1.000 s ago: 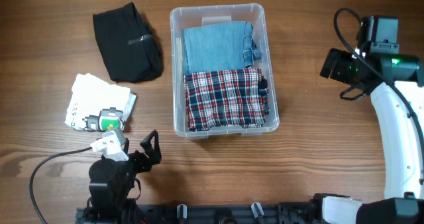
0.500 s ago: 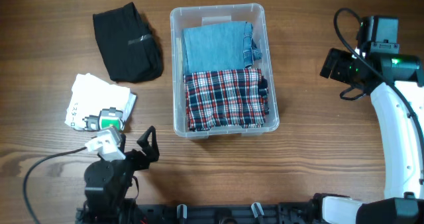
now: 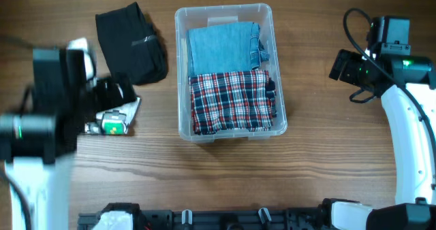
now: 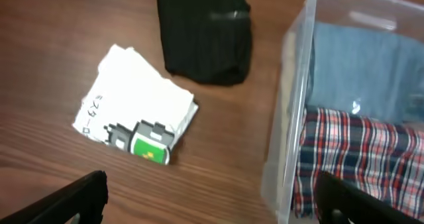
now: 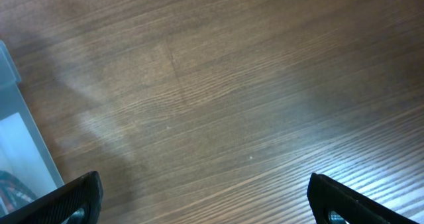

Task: Pack container
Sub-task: 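Reach the left gripper to the black garment and grasp it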

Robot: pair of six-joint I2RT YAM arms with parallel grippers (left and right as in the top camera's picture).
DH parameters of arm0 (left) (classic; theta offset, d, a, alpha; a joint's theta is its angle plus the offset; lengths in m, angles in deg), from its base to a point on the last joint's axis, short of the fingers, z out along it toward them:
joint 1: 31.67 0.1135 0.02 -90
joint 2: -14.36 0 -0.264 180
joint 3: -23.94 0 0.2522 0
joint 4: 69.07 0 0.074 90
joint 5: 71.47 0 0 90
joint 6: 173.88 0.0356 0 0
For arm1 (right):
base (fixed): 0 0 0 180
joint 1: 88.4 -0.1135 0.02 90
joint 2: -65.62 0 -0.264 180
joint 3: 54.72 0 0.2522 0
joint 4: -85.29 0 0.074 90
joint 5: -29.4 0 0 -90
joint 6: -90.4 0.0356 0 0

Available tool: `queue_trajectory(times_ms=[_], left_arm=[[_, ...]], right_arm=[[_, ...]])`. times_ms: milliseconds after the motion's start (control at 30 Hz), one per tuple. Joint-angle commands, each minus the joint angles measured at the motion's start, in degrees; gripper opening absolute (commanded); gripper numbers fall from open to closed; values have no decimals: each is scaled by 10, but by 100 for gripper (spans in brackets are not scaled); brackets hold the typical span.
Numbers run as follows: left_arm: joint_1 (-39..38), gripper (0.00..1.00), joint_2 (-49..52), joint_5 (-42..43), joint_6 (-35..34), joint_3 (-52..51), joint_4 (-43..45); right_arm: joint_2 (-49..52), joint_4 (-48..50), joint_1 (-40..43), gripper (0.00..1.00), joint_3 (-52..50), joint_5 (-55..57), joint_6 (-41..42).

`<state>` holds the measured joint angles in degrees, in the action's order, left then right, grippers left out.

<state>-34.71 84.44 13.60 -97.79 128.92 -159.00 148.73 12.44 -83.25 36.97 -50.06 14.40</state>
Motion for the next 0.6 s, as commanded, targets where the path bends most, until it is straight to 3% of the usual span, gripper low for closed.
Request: queue_trajectory(times_ms=[0,333,567], left_arm=[[0,100,80,-20,15,75,-7],[0,100,169,7,10,75,111],[49,100,219,8,3,75,162]], right_arm=[[-8,1,0,100,7,2,-5],[-8,1,0,100,7,2,-5],[-8,1,0,100,7,2,-5]])
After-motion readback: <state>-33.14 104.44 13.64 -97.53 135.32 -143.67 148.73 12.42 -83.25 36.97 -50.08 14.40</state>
